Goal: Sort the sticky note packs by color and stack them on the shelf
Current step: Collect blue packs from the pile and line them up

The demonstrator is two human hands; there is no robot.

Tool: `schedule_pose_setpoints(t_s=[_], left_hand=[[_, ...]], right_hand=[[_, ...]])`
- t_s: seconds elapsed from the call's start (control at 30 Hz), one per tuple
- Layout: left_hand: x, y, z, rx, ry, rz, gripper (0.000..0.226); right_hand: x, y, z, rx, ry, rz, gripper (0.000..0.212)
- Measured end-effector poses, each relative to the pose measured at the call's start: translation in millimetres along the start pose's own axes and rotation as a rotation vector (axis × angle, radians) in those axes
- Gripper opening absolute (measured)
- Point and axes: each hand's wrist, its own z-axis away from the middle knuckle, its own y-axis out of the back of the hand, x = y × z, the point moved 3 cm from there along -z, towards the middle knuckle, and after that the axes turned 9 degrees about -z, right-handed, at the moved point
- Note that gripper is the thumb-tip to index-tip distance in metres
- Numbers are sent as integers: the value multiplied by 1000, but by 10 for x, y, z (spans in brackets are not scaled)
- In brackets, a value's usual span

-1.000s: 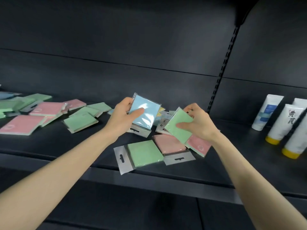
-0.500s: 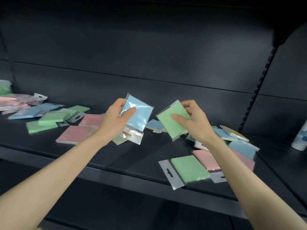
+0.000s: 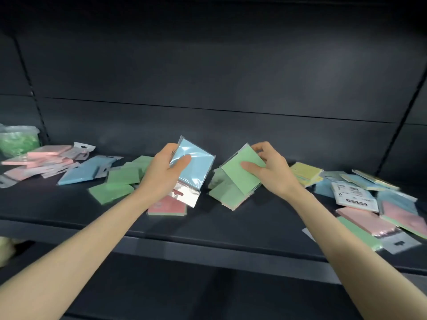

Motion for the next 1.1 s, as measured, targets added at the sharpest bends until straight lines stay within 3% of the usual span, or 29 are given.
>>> schedule_pose_setpoints(t_s=[0.17, 0.67, 0.9, 1.1], left_hand=[[-147, 153, -142, -9, -11, -46, 19], [-505, 23, -265, -40, 110, 62, 15], [-491, -11, -274, -54, 95, 51, 10], [-408, 3, -304, -52, 71, 76, 8]], right_hand=[[-57, -226, -158, -31, -24, 88, 29], [491, -550, -418, -357, -178, 433, 52], [480, -497, -453, -379, -173, 413, 50], [232, -370, -544, -240, -46, 315, 40]])
